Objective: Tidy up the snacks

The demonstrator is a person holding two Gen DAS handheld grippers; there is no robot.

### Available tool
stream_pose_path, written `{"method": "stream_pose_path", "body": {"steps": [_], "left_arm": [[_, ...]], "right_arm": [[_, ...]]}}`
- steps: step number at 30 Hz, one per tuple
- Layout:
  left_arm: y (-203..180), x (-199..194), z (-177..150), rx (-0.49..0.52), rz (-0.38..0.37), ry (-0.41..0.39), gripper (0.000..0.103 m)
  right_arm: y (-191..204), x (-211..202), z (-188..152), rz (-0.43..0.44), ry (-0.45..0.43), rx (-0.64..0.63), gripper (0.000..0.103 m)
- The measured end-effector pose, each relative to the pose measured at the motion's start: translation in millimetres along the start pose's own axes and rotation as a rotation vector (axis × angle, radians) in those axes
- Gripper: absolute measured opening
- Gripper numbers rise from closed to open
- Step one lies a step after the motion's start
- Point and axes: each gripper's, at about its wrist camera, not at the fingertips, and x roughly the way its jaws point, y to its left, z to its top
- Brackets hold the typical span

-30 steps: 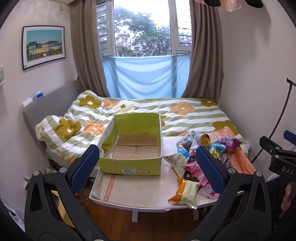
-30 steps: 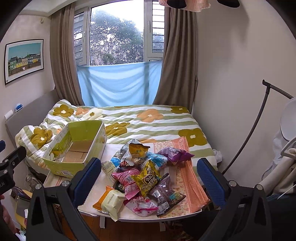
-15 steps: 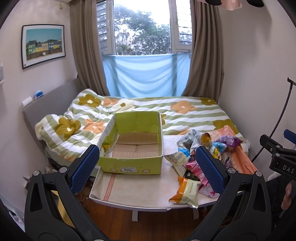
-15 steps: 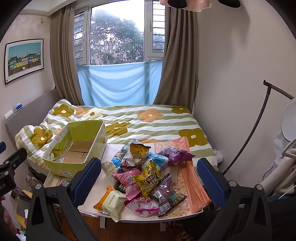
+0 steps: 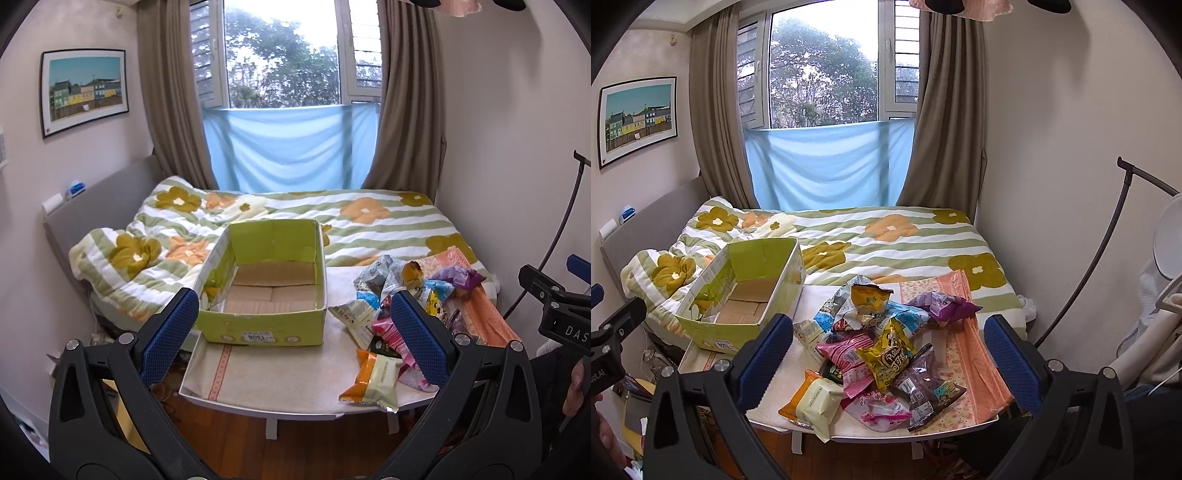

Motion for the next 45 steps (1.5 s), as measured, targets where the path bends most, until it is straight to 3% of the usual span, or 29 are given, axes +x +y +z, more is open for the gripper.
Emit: {"method": "stream_pose_path", "body": {"steps": [26,34,41,45], "left_arm": [[0.5,4.7,-1.6,0.006,-0.029,0.013,0.103],[-2.0,40.2,-1.7,0.051,-0.072,0.121,0.103],[-24.2,111.5,-46.0,0.119,-0.253,0.297,0.103],[-50.2,147.0,-75.9,0.155,-0.303,0.374,0.103]], "right_arm": [[5.4,0.8,-0.3,0.001,0.004,-0.004,0.103],[1.3,17.0,-1.6,-0.007,0.057,0.041,0.103],[-13.1,59.3,-34.6,-0.031,0.160,0.044,0.103],[-19.7,88.6,-53.9,0.005,0.201,-0.005,0.103]]}}
